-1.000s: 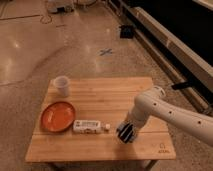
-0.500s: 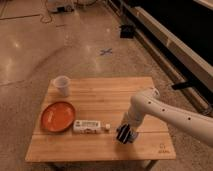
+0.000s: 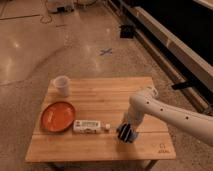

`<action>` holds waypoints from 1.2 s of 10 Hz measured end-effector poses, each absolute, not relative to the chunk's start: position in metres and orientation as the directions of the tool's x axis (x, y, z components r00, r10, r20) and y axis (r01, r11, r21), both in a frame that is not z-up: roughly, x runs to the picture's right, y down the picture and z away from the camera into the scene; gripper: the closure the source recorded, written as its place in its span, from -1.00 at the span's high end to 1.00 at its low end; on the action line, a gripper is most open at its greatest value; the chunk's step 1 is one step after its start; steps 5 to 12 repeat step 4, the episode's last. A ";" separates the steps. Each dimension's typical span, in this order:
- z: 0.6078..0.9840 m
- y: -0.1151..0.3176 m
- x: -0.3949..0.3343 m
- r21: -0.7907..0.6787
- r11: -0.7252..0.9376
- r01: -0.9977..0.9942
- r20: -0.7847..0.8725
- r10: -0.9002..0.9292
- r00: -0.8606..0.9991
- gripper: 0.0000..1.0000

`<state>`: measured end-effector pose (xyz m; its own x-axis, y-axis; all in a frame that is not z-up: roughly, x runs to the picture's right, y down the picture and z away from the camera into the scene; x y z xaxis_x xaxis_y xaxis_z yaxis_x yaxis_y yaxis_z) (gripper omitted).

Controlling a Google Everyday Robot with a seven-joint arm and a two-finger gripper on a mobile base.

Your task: Place the eraser on the white sponge

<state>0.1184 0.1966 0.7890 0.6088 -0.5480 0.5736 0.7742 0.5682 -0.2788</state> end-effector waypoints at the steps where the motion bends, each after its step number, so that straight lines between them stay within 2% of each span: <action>1: 0.788 0.194 0.119 -0.274 0.570 0.775 0.567 -0.555 0.609 0.60; 2: 0.786 0.190 0.119 -0.267 0.570 0.777 0.559 -0.565 0.607 0.60; 3: 0.783 0.187 0.119 -0.261 0.578 0.774 0.560 -0.562 0.608 0.52; 4: 0.782 0.191 0.121 -0.262 0.586 0.767 0.585 -0.535 0.610 0.34; 12: 0.782 0.191 0.121 -0.262 0.586 0.767 0.585 -0.535 0.610 0.34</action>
